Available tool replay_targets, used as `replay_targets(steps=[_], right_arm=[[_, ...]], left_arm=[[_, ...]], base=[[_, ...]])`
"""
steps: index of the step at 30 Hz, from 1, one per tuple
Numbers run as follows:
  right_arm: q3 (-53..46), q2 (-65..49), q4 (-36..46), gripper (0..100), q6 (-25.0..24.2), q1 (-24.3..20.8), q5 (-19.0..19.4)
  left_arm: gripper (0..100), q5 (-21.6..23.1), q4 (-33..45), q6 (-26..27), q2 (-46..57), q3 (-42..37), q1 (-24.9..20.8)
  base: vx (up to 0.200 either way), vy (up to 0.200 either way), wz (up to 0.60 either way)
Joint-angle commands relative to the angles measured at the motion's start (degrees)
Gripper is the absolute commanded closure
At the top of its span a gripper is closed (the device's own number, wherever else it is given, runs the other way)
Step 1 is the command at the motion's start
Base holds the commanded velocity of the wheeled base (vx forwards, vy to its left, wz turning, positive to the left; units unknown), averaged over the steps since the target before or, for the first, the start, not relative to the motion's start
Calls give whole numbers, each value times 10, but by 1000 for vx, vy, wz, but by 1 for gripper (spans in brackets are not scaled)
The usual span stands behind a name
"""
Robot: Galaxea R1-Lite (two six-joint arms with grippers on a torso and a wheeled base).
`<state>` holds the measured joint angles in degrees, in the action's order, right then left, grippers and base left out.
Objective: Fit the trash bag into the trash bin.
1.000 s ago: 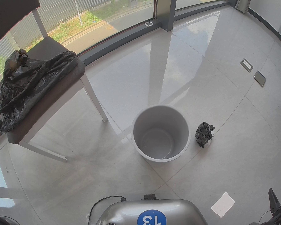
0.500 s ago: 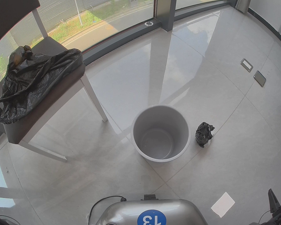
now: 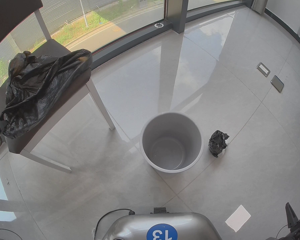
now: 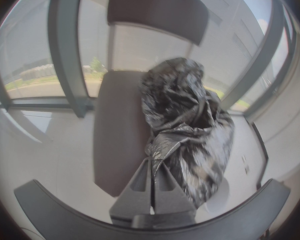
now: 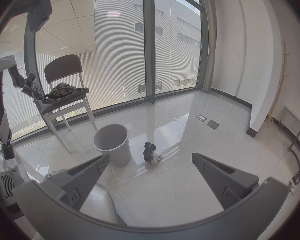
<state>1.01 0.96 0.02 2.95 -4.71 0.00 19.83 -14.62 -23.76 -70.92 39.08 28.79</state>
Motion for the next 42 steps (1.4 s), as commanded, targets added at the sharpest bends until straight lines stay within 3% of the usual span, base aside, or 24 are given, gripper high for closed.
replay_targets(steps=[1,7,11,13,14,17,19,20,21,25,32,42], right_arm=[[-9,-10,0,0,8,2,4],[-9,-10,0,0,15,7,9],[10,-10,-2,0,11,2,15],[104,37,-4,0,-15,4,27],[230,177,3,0,-73,3,33],[285,263,0,0,-121,1,44],[284,280,-2,0,-119,0,48],[283,316,4,0,-108,-4,59],[283,325,4,0,-106,-4,61],[286,379,0,0,-108,-7,60],[286,473,-3,0,-105,-30,72],[305,525,-6,0,-69,-58,72]], left_arm=[[100,21,131,40,103,49,-136],[100,23,151,41,98,81,-160],[100,24,177,41,94,123,-204],[100,24,189,41,92,137,-207],[100,26,201,42,90,151,-213],[100,29,209,41,92,169,-248],[100,29,211,41,92,175,-262],[100,28,223,39,93,200,-307],[100,27,230,38,92,211,-325],[100,24,246,35,83,240,-358],[100,0,253,-42,25,344,-444],[100,-12,252,-45,-37,407,-509]], base=[[0,0,0],[0,0,0],[0,0,0],[0,0,0],[0,0,0],[0,0,0],[0,0,0],[0,0,0],[0,0,0],[0,0,0],[0,0,0],[0,0,0]])
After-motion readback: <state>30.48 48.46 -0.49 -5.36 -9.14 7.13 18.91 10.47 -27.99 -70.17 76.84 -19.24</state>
